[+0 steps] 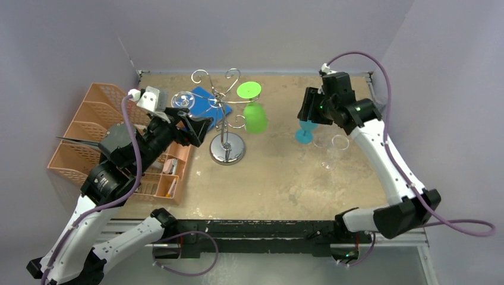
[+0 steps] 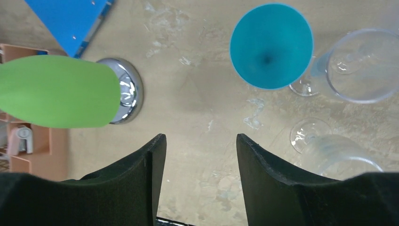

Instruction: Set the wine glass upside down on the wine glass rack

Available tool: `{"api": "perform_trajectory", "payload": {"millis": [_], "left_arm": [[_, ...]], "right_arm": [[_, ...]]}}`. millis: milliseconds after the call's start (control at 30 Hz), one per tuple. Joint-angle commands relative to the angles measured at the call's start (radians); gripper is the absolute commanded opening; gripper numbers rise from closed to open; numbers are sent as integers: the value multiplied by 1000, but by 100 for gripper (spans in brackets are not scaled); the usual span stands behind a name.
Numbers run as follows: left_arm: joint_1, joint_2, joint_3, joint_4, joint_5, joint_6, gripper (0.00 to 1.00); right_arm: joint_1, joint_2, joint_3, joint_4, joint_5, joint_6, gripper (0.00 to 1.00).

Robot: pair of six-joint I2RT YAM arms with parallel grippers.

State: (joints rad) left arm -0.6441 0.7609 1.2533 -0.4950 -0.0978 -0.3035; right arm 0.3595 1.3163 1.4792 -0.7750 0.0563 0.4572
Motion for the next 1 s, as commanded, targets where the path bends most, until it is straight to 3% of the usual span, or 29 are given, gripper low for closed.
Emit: {"api": "perform_trajectory", "payload": {"millis": [0,233,500,967], "left_arm": [[-3,10,18,18,36,11,80],[-3,32,105,-87,27,50,80],[-4,31,97,-77,33,48,80],[-3,36,74,-64,42,3,80]], "right_arm": [[2,93,92,-32,-34,-138,57],[3,199,140,-51,30,-197,53],[3,386,267,-162,33,-272,44],[3,474,290,-150,68,-315,37]]}}
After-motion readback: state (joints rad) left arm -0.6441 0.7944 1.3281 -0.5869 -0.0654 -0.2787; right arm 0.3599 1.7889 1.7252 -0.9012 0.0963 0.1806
